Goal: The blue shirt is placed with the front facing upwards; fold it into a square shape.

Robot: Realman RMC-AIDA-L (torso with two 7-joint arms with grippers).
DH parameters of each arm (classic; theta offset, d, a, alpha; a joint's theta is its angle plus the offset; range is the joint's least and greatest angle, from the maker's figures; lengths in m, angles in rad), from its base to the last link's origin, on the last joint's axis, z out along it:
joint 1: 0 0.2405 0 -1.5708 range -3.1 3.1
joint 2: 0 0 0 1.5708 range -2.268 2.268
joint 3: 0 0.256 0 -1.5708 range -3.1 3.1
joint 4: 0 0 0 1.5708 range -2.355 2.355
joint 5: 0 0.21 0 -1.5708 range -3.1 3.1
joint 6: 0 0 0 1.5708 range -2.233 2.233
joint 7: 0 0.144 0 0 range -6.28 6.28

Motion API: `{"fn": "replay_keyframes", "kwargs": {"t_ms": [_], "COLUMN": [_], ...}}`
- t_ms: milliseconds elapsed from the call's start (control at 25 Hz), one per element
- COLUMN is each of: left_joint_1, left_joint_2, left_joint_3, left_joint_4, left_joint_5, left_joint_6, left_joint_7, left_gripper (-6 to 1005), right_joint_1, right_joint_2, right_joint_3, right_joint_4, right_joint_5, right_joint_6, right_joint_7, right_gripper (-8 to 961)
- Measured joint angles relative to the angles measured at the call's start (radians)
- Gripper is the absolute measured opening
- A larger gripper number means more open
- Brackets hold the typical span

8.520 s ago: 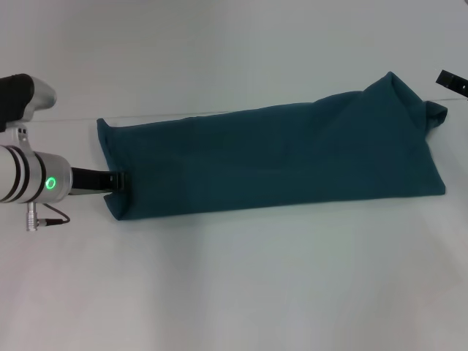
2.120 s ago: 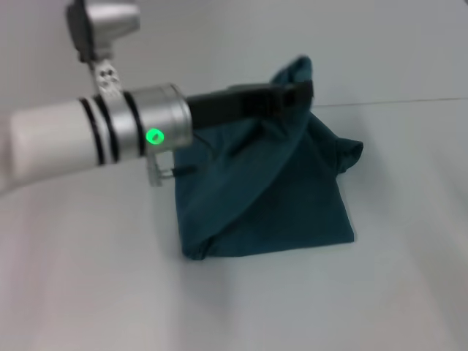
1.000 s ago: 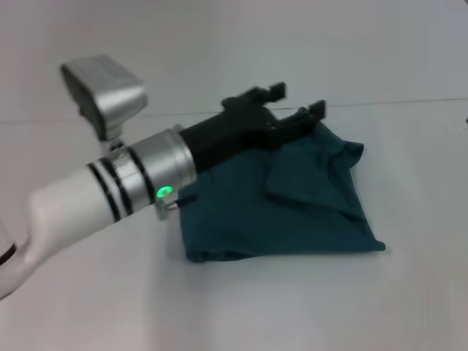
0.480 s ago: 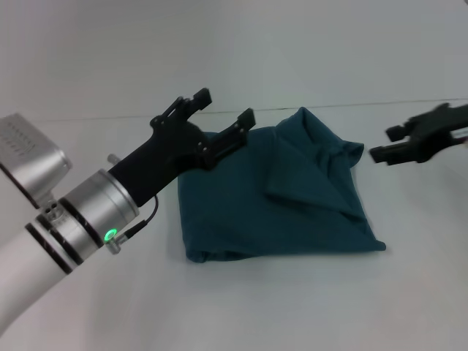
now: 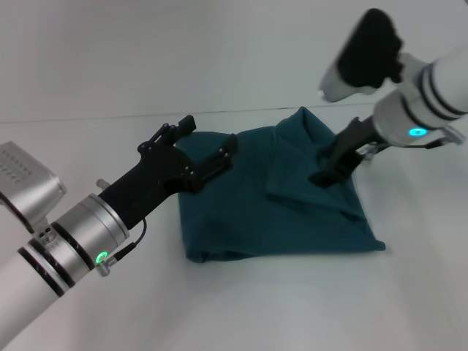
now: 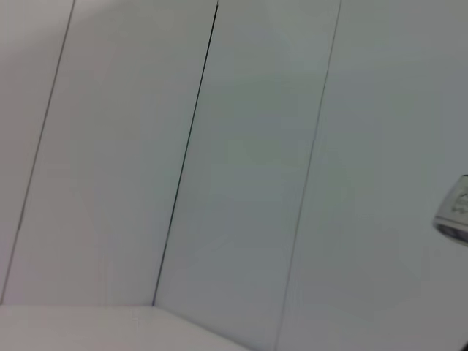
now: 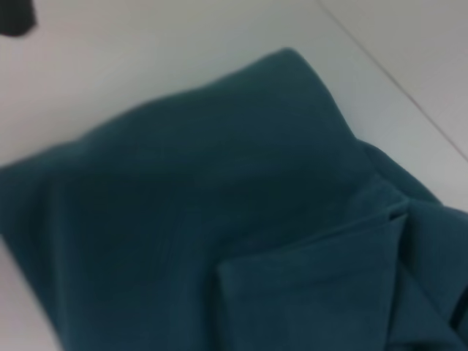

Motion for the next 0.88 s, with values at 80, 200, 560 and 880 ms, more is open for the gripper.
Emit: {"fn": "replay_keyframes", "kwargs": {"t_ms": [80, 200, 560, 880], "left_joint_1": [0.002, 0.017, 0.071, 0.084], "left_joint_2": [0.000, 0.000, 0.005, 0.007], "left_joint_3": [-0.002, 0.003, -0.008, -0.025], "left_joint_4": [0.003, 0.006, 0.023, 0.024], "left_joint_5": [-0.001, -0.026, -0.054, -0.053], "left_joint_6": [-0.006, 0.012, 0.051, 0.053], "left_joint_7": [0.035, 0.023, 0.072, 0.072], "left_gripper": [893, 892, 887, 887], "right_joint_1": [0.020, 0.018, 0.005, 0.004], "right_joint_2": [0.007, 0.012, 0.014, 0.014], "right_joint_3": [-0.034, -0.084, -0.178, -0.281], "right_joint_4": [0.046, 0.063, 0.110, 0.153], "right_joint_5": [-0.018, -0.001, 0.117, 0.111], "right_joint_6": [0.050, 0.073, 0.137, 0.251], "right_joint_7": [0.013, 0.039, 0.052, 0.112], "right_gripper": [588, 608, 673, 657]}}
